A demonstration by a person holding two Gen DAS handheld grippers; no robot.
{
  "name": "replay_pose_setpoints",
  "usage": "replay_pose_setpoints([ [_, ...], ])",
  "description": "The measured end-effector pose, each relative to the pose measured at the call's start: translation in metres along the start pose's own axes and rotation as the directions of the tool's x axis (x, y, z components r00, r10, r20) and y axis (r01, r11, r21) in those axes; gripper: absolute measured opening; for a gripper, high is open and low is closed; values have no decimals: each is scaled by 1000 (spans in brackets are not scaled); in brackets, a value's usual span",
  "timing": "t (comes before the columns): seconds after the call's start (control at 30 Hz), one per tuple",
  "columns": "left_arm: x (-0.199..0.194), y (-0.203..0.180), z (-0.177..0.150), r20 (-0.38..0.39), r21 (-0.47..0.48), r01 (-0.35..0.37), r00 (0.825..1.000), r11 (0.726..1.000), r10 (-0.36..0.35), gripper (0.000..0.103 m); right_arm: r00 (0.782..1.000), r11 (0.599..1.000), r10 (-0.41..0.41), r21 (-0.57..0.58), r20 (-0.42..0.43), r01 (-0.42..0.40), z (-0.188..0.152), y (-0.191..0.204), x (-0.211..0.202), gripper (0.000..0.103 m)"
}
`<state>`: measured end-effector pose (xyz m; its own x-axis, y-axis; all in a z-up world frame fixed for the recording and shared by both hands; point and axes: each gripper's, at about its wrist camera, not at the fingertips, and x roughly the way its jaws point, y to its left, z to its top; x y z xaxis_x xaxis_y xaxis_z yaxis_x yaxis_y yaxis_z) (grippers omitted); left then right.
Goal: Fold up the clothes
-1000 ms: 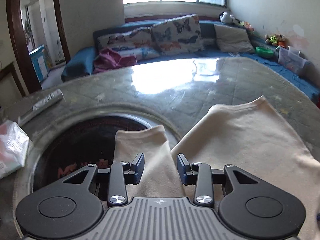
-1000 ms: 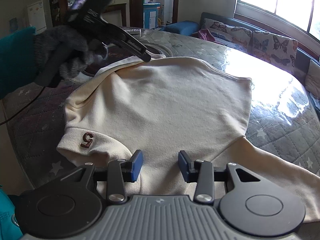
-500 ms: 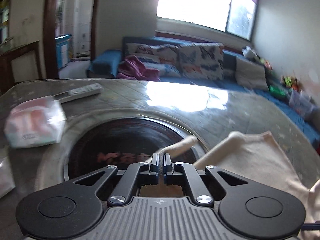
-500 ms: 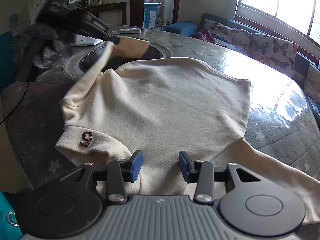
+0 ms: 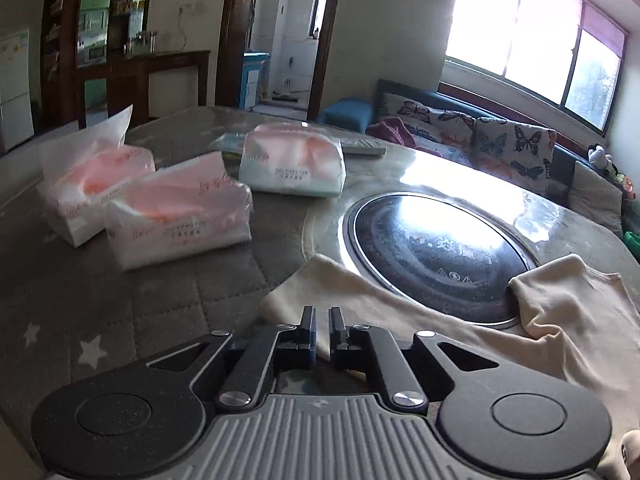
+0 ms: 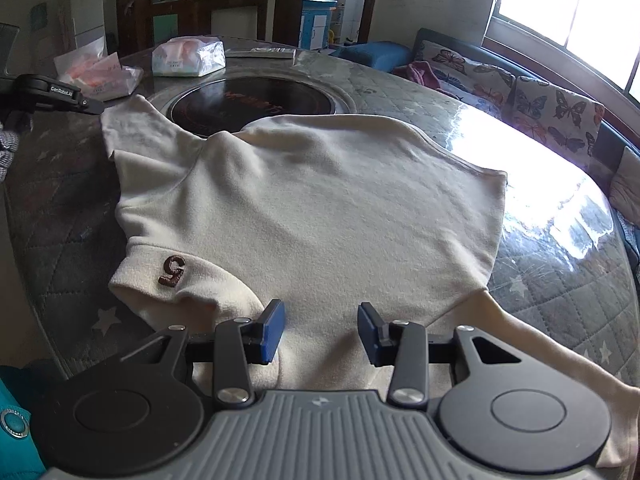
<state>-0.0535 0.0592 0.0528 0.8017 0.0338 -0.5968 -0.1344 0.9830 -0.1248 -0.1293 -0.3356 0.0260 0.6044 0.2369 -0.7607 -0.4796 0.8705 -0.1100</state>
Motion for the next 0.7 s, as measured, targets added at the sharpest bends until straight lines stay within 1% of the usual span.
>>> replay_pose_setpoints([
  [0.03,-3,6,-3,-1,-8,-17,1000,1000,17,24,1000,1000,-3,-4,-1,3,0,1,0,41],
  [0.1,-6,12,-7,4,-5,-41,999,999,41,34,1000,1000,-12,-14,0,12,2,2,-1,41],
  [0.17,3,8,-9,1,33,-48,999,998,48,34,1000,1000,-16,-9,12,16,5,2,-2,41],
  [0.2,8,7,-11,-2,53,-52,999,997,53,33,1000,1000,-15,-1,20,15,7,2,-4,41],
  [0.23,13,5,-12,-5,72,-56,998,996,57,28,1000,1000,-13,5,26,13,8,2,-4,41],
  [0.27,18,3,-13,-8,91,-60,998,994,61,22,999,1000,-11,10,31,10,10,2,-4,41],
  [0.3,23,2,-15,-11,110,-64,998,992,66,13,999,1000,1,13,40,-1,12,3,-4,41],
  [0.4,35,-2,-17,-17,161,-79,996,984,83,12,998,999,31,14,51,-32,18,6,-1,41],
  [0.53,37,0,-15,-15,195,-121,992,973,126,10,997,997,79,-5,23,-79,21,15,10,40],
  [0.63,38,4,-14,-13,219,-153,987,964,160,10,992,990,124,-63,-2,-124,16,27,7,39],
  [0.7,39,7,-13,-17,227,-169,984,959,177,10,991,985,132,-109,-14,-133,12,33,2,39],
])
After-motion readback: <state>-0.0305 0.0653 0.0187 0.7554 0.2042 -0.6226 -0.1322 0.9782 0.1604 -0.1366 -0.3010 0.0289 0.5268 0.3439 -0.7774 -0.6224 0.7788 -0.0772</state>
